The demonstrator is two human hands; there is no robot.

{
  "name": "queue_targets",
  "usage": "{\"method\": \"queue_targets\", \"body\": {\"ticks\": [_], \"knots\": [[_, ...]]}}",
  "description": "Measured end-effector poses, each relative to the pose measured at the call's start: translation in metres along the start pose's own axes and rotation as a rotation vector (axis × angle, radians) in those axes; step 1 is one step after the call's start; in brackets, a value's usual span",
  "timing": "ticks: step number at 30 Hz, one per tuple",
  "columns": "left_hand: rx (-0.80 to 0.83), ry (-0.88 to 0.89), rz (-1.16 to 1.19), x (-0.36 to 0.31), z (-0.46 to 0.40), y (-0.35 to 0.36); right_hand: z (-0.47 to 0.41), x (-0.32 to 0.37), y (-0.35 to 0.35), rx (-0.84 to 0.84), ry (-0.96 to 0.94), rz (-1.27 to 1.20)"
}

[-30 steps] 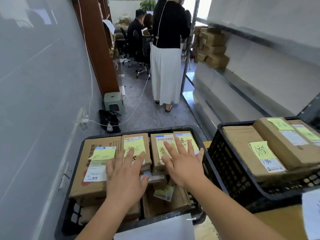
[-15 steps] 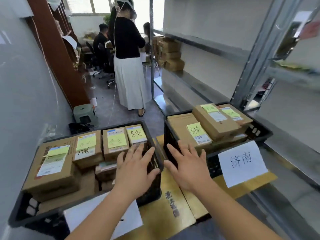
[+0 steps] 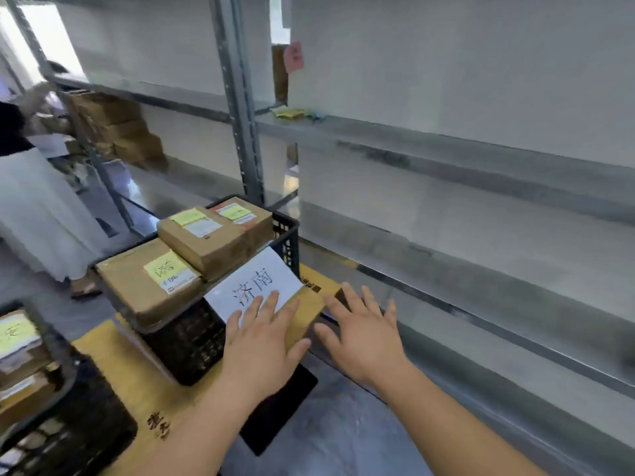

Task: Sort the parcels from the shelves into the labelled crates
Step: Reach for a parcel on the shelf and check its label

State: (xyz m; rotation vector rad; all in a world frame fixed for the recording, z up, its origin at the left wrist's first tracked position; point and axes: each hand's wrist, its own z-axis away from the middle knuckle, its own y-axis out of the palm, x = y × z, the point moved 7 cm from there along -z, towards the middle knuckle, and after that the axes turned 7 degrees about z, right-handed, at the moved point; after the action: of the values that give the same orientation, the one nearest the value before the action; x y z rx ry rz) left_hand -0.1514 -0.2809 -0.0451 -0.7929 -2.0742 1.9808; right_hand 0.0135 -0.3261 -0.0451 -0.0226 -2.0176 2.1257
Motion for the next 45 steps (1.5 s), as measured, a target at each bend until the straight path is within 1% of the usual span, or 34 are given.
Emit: {"method": "queue_targets", "body": {"ticks": [5,16,22,27,35,41,45], "knots": [[0.037,0.177,0.026,-0.097,-0.041,0.025,0.028,-0.102,-0.010,-0.025,0.174,-0.016],[0.198,0.525,0.072,-0.294,-0.122,0.109,0.059,-0.295,-0.016,-0.039,0.548,-0.056],[0.306,0.722,0.130,-0.406,-0.156,0.150,0.082,-0.393,-0.029,-0.040,0.741,-0.043],[0.361,0.862,0.141,-0.491,-0.166,0.170,0.124,-0.462,-0.031,-0.057,0.918,-0.045],[0.430,0.970,0.118,-0.611,-0.153,0.201,0.195,-0.572,-0.036,-0.083,1.104,-0.088],[0.533,0.918,0.126,-0.696,-0.146,0.237,0.221,-0.674,-0.026,-0.058,1.129,-0.111],[0.541,0.844,0.062,-0.743,-0.151,0.266,0.224,-0.727,-0.009,-0.047,1.058,-0.157]]}}
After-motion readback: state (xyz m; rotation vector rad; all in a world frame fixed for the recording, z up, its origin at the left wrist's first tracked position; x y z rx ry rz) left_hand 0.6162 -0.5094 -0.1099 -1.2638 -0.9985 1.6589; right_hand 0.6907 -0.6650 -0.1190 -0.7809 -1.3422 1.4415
